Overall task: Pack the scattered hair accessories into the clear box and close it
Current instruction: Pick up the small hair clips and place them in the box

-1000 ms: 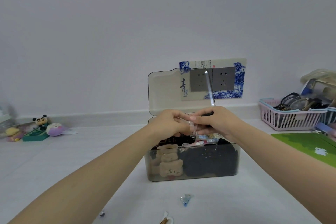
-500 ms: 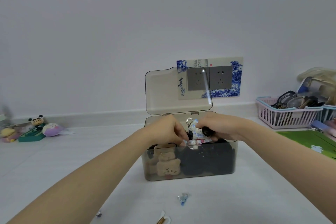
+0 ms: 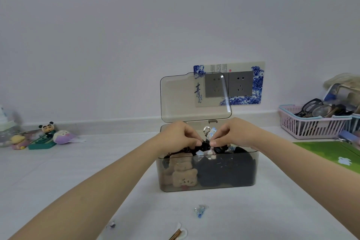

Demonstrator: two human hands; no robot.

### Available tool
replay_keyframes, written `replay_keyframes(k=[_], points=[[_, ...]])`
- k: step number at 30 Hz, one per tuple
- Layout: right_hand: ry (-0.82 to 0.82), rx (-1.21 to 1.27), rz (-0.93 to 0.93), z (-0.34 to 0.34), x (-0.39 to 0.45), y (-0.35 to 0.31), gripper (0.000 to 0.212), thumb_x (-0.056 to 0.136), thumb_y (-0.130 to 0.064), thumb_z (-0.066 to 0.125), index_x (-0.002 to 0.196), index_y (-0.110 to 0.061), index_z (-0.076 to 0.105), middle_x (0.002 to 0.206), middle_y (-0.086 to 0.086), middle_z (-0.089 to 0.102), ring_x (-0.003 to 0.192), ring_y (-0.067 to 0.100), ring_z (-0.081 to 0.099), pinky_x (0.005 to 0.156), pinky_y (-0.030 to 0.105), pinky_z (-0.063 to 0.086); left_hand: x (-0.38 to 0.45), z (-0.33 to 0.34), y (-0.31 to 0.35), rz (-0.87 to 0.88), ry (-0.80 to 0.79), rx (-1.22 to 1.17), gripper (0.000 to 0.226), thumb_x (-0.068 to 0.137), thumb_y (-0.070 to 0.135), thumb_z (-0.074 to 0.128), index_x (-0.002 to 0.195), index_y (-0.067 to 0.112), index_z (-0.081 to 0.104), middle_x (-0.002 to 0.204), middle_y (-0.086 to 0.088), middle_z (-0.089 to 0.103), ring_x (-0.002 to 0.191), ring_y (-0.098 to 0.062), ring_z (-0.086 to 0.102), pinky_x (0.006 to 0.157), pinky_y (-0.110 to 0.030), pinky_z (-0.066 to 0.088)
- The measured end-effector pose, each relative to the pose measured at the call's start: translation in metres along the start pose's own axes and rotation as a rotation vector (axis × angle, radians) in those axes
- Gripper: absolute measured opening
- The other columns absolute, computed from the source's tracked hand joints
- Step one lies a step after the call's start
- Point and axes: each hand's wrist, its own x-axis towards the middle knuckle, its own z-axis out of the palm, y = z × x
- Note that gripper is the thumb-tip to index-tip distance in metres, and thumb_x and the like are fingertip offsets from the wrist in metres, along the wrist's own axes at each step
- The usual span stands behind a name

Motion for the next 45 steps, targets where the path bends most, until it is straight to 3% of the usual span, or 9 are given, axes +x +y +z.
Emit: replay_keyframes(k=[5,9,12,17,26,29,32,36,45], points=[[-0.020,-0.136,0.011,0.004,-0.003,0.000,0.009,0.077,-0.024,0.075,0.081,-0.016,0.077,0.056,-0.004,0.060,0.045,0.001,0.050,0.046,0.008,0.043,-0.003,0.011,0.006,0.028,0.017,0.051,0.011,0.084,0.025,0.070,0.090,0.019,0.077,0.066,0.013,0.065,0.058,0.010,0.056,0.056,0.000,0.040],[-0.057,-0.135,0.000,0.002,-0.006,-0.004,0.009,0.079,-0.019,0.073,0.085,-0.012,0.076,0.057,-0.001,0.061,0.044,0.002,0.053,0.048,0.011,0.047,0.001,0.020,0.007,-0.023,-0.058,0.060,0.016,0.083,0.032,0.069,0.074,0.020,0.075,0.058,0.006,0.060,0.047,-0.002,0.043,0.060,-0.023,0.038],[-0.050,-0.125,-0.018,-0.001,-0.006,-0.006,0.009,0.079,-0.020,0.073,0.084,-0.014,0.077,0.053,-0.003,0.061,0.040,0.000,0.051,0.049,0.011,0.045,0.003,0.020,0.008,-0.039,-0.043,0.057,0.033,0.087,0.036,0.063,0.058,0.020,0.066,0.045,0.010,0.046,0.041,-0.003,0.036,0.053,-0.023,0.033],[-0.123,-0.063,0.044,0.009,-0.007,0.000,0.009,0.079,-0.011,0.072,0.086,-0.005,0.071,0.054,-0.005,0.066,0.041,-0.001,0.059,0.045,0.011,0.047,-0.002,0.019,0.009,-0.046,-0.065,-0.041,0.026,0.093,0.026,0.056,0.089,0.009,0.075,0.083,-0.001,0.071,0.072,-0.011,0.060,0.072,-0.026,0.051],[-0.159,0.075,0.077,0.000,-0.011,0.001,0.015,0.081,-0.004,0.069,0.095,-0.003,0.072,0.061,0.002,0.070,0.062,0.013,0.068,0.057,0.016,0.055,-0.008,0.011,0.008,-0.081,-0.067,-0.033,0.021,0.089,0.029,0.062,0.087,0.013,0.075,0.094,-0.008,0.073,0.083,-0.013,0.065,0.080,-0.030,0.053],[-0.079,-0.060,0.027,-0.005,-0.017,-0.003,0.017,0.082,-0.013,0.069,0.098,-0.014,0.073,0.074,0.004,0.070,0.064,0.010,0.063,0.059,0.015,0.052,-0.016,0.009,0.015,-0.071,-0.027,0.043,0.022,0.089,0.032,0.060,0.087,0.017,0.075,0.086,-0.001,0.071,0.077,-0.011,0.061,0.068,-0.021,0.048],[0.134,-0.163,-0.076,-0.005,-0.030,-0.015,0.013,0.081,-0.021,0.070,0.094,-0.024,0.073,0.078,-0.009,0.068,0.063,0.004,0.059,0.059,0.009,0.047,-0.027,0.003,0.021,-0.027,0.088,0.115,0.020,0.089,0.033,0.057,0.082,0.026,0.075,0.085,0.005,0.073,0.085,-0.014,0.064,0.081,-0.029,0.049],[0.253,-0.114,-0.172,0.000,-0.057,-0.033,0.011,0.082,-0.025,0.068,0.093,-0.025,0.071,0.082,-0.009,0.068,0.063,0.001,0.060,0.053,0.008,0.042,-0.055,-0.004,0.037,0.032,0.222,0.108,0.025,0.089,0.032,0.057,0.084,0.015,0.074,0.090,-0.012,0.071,0.075,-0.017,0.059,0.073,-0.030,0.047],[0.154,-0.084,-0.235,0.056,-0.116,-0.034,0.010,0.081,-0.020,0.069,0.090,-0.021,0.073,0.075,-0.012,0.064,0.065,0.002,0.054,0.061,0.006,0.041,-0.146,0.014,0.038,-0.005,0.158,0.137,0.014,0.088,0.027,0.061,0.080,0.025,0.072,0.076,0.021,0.061,0.071,0.000,0.054,0.058,-0.004,0.038]])
